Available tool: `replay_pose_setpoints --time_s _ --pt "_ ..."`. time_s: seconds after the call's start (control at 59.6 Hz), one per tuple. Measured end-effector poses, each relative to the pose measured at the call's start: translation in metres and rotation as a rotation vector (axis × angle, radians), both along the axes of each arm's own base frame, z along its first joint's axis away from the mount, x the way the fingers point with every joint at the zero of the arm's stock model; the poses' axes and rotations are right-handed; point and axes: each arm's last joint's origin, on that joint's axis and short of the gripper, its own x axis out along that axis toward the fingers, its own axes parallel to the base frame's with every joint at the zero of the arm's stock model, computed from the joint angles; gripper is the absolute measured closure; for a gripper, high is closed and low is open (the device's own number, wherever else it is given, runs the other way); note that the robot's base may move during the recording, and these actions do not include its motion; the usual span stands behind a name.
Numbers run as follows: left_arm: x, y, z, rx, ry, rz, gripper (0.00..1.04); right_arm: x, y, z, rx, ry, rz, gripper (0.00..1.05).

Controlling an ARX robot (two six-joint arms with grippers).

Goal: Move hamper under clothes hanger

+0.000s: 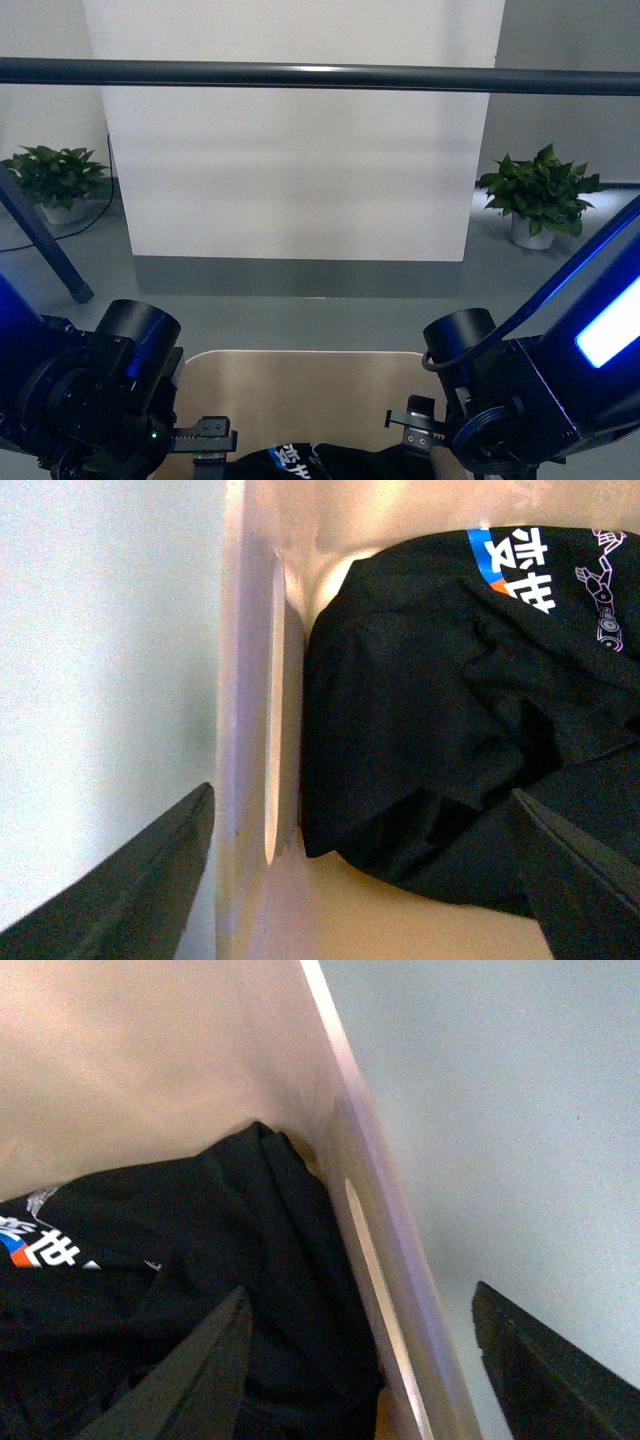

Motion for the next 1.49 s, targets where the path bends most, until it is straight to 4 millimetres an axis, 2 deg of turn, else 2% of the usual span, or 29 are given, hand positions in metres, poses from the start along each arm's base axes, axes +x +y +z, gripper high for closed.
replay_pose_setpoints --time_s 0.067,0.201,0.252,0.403,0.57,0.671,0.822,0.906,0.939,0.973,1.057,1.124,1.191,1.275,1.342,1.493 --pt "0.002 0.003 0.004 0.002 -0.017 0.006 0.05 0.001 -0.001 0.007 0.004 -0.019 -0.004 0.23" --pt "0.006 0.009 0.019 -0.001 -0.061 0.023 0.07 0.002 -0.004 0.022 0.011 -0.055 -0.008 0.06" --pt "0.008 0.011 0.028 -0.002 -0.086 0.027 0.07 0.002 -0.004 0.028 0.013 -0.071 -0.008 0.07" --pt "0.013 0.017 0.077 -0.009 -0.215 0.037 0.07 0.002 -0.007 0.065 0.016 -0.159 -0.003 0.08" --pt "0.012 0.017 0.117 -0.015 -0.323 0.047 0.07 -0.003 -0.007 0.102 -0.002 -0.247 0.007 0.08" --pt "0.007 0.014 0.158 -0.032 -0.438 0.041 0.07 -0.008 -0.007 0.135 -0.014 -0.322 0.011 0.08" --pt "-0.003 0.007 0.201 -0.035 -0.546 0.017 0.07 -0.017 -0.007 0.176 -0.04 -0.415 0.013 0.08" --pt "-0.013 0.001 0.234 -0.033 -0.633 -0.003 0.07 -0.029 -0.006 0.215 -0.073 -0.517 0.014 0.08" --pt "-0.015 0.0 0.242 -0.033 -0.653 -0.01 0.07 -0.032 -0.006 0.223 -0.08 -0.535 0.018 0.08" --pt "-0.021 -0.003 0.26 -0.033 -0.709 -0.025 0.07 -0.038 -0.006 0.239 -0.088 -0.58 0.017 0.08" --pt "-0.036 -0.009 0.292 -0.036 -0.814 -0.054 0.07 -0.059 -0.003 0.278 -0.131 -0.706 0.011 0.08" --pt "-0.059 -0.008 0.312 -0.009 -0.958 -0.02 0.2 -0.078 0.001 0.304 -0.182 -0.794 0.004 0.08" --pt "-0.086 -0.001 0.314 -0.013 -1.025 -0.029 0.33 -0.094 -0.003 0.314 -0.142 -0.903 0.137 0.19" --pt "-0.111 0.011 0.3 -0.008 -1.048 -0.028 0.47 -0.113 -0.014 0.304 -0.136 -0.944 0.212 0.32" --pt "-0.123 0.02 0.28 0.003 -1.025 -0.02 0.58 -0.129 -0.03 0.285 -0.154 -0.929 0.219 0.44" --pt "-0.143 0.031 0.244 0.016 -0.963 -0.02 0.78 -0.152 -0.053 0.253 -0.182 -0.878 0.207 0.63"
